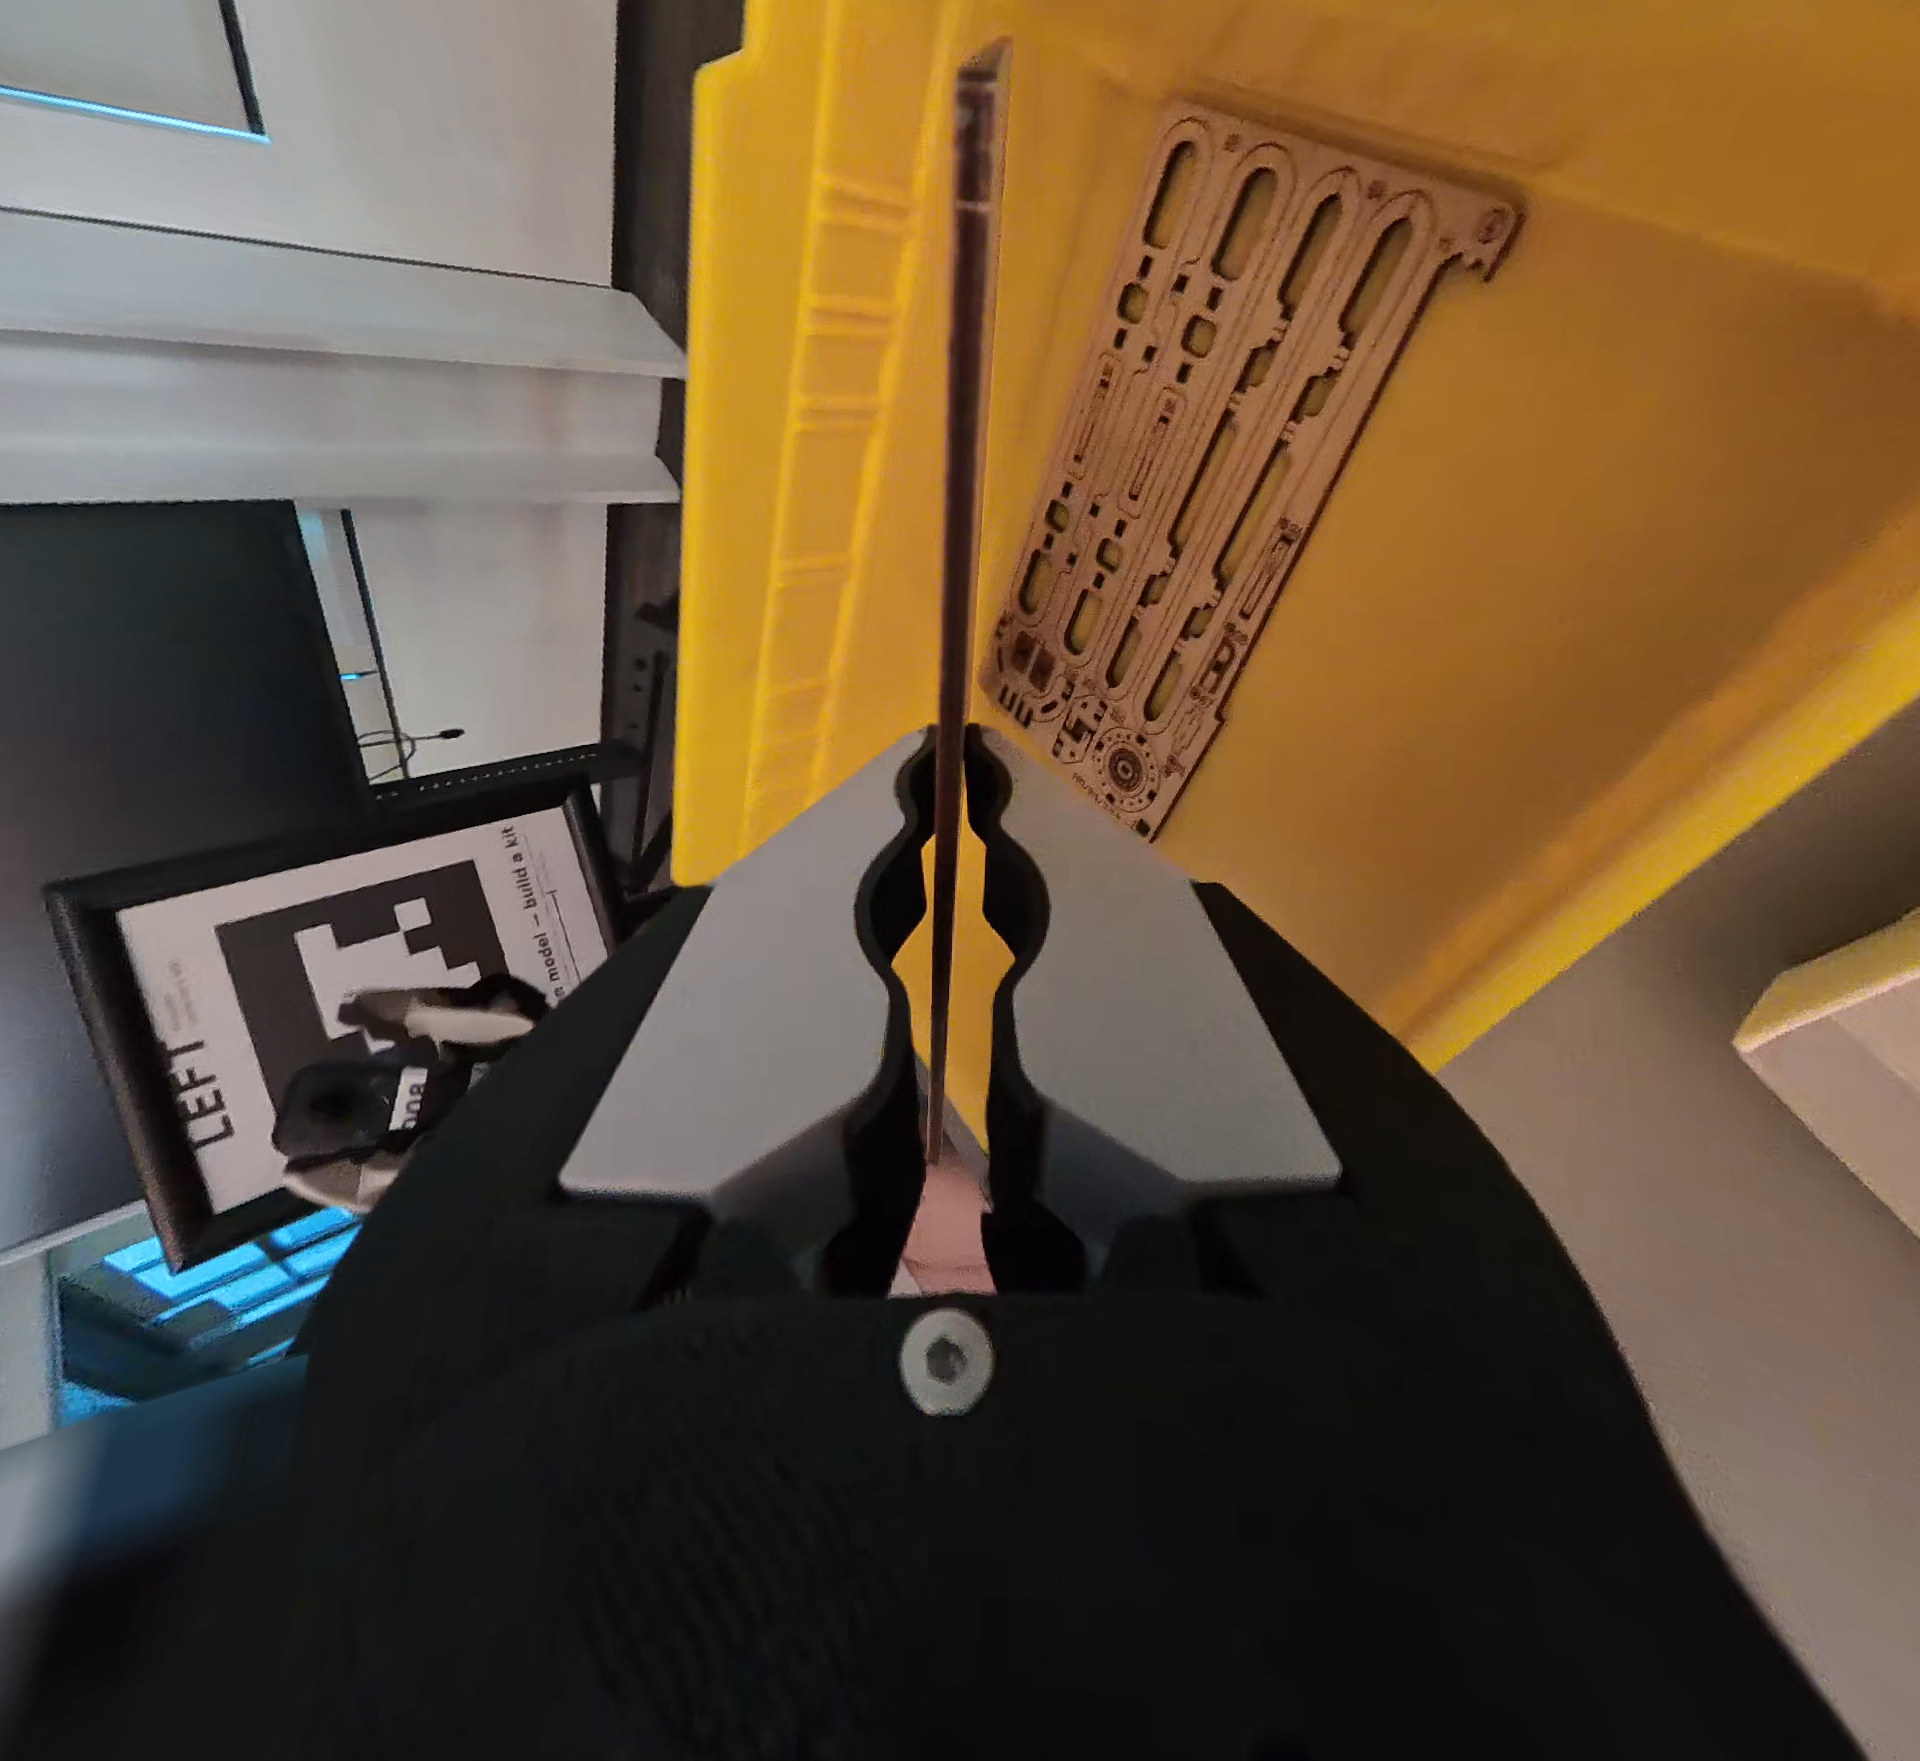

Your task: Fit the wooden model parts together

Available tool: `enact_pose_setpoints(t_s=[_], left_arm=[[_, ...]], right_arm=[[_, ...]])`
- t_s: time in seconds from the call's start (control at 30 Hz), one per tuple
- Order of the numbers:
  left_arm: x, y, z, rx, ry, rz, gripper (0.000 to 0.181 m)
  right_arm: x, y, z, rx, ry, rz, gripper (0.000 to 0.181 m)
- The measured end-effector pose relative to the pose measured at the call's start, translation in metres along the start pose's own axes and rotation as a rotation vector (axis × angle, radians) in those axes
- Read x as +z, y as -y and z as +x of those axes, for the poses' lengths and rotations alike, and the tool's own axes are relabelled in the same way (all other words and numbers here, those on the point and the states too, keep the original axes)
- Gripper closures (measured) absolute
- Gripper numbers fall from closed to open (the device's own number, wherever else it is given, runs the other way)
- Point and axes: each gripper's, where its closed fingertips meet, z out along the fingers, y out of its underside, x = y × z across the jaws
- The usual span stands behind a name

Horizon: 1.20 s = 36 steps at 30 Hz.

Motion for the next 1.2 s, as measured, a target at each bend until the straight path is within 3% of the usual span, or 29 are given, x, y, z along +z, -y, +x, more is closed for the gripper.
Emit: enact_pose_setpoints(t_s=[0.3, 0.43, 0.57, 0.83, 0.9, 1.03, 1.2], left_arm=[[0.004, -0.004, 0.015, 0.003, -0.049, -0.026, 0.130], [0.007, -0.007, 0.021, 0.011, -0.063, -0.039, 0.129], [0.007, -0.006, 0.025, 0.007, -0.079, -0.038, 0.129], [0.003, -0.002, 0.028, -0.002, -0.095, -0.022, 0.129], [0.003, -0.002, 0.028, -0.001, -0.097, -0.022, 0.129], [0.003, -0.003, 0.029, -0.014, -0.106, -0.024, 0.129], [0.003, -0.002, 0.031, -0.011, -0.110, -0.022, 0.130]], right_arm=[[0.010, 0.005, 0.006, 0.093, 0.020, 0.086, 0.178], [0.013, -0.001, 0.003, 0.101, -0.003, 0.050, 0.151], [0.015, -0.006, -0.002, 0.127, 0.006, 0.024, 0.146], [0.007, 0.006, 0.019, -0.029, -0.313, 0.049, 0.127], [0.012, 0.001, 0.021, -0.038, -0.335, 0.021, 0.120], [0.015, -0.003, 0.039, -0.100, -0.503, -0.009, 0.118], [0.020, -0.009, 0.056, -0.159, -0.700, -0.078, 0.103]])
